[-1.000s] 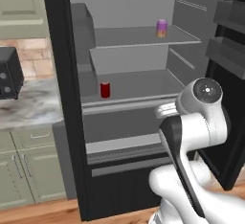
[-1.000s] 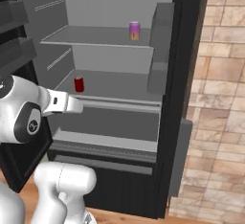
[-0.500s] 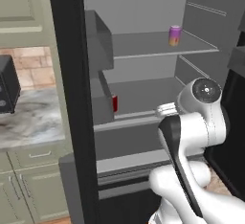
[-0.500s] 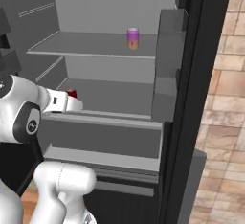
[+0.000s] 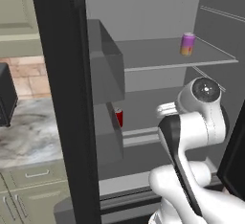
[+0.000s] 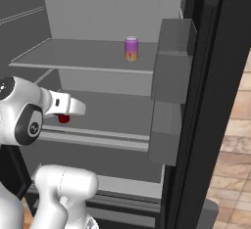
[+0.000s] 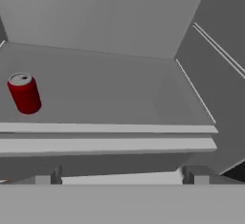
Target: Open the fridge, grab two sodas, and place both sodas inside the bowl with ice on the dining counter.
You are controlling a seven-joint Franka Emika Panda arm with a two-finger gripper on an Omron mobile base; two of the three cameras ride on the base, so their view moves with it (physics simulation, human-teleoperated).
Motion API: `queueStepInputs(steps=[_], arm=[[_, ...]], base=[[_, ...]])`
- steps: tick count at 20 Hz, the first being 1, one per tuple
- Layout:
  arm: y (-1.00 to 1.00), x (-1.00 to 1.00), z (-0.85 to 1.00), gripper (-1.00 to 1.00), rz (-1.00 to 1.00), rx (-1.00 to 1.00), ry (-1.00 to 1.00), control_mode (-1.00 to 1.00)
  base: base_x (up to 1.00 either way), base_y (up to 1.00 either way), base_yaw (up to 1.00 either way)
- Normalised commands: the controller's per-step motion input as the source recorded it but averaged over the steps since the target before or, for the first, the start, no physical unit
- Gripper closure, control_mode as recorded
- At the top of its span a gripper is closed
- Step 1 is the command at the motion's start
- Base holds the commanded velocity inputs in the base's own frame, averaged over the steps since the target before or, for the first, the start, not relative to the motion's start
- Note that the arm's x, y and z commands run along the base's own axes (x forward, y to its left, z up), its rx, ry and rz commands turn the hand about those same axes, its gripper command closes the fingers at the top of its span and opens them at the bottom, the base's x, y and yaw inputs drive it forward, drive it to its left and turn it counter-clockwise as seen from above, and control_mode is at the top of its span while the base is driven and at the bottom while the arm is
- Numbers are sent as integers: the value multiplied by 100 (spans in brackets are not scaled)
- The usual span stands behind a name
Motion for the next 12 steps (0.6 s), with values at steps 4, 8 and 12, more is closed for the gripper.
queueStepInputs(steps=[4,8,12], arm=[[1,6,-51,-100,18,7,-2,-100],[13,1,-66,-100,27,8,-9,-100],[35,14,-53,-100,19,5,-5,-100]], base=[[8,0,3],[0,0,0],[0,0,0]])
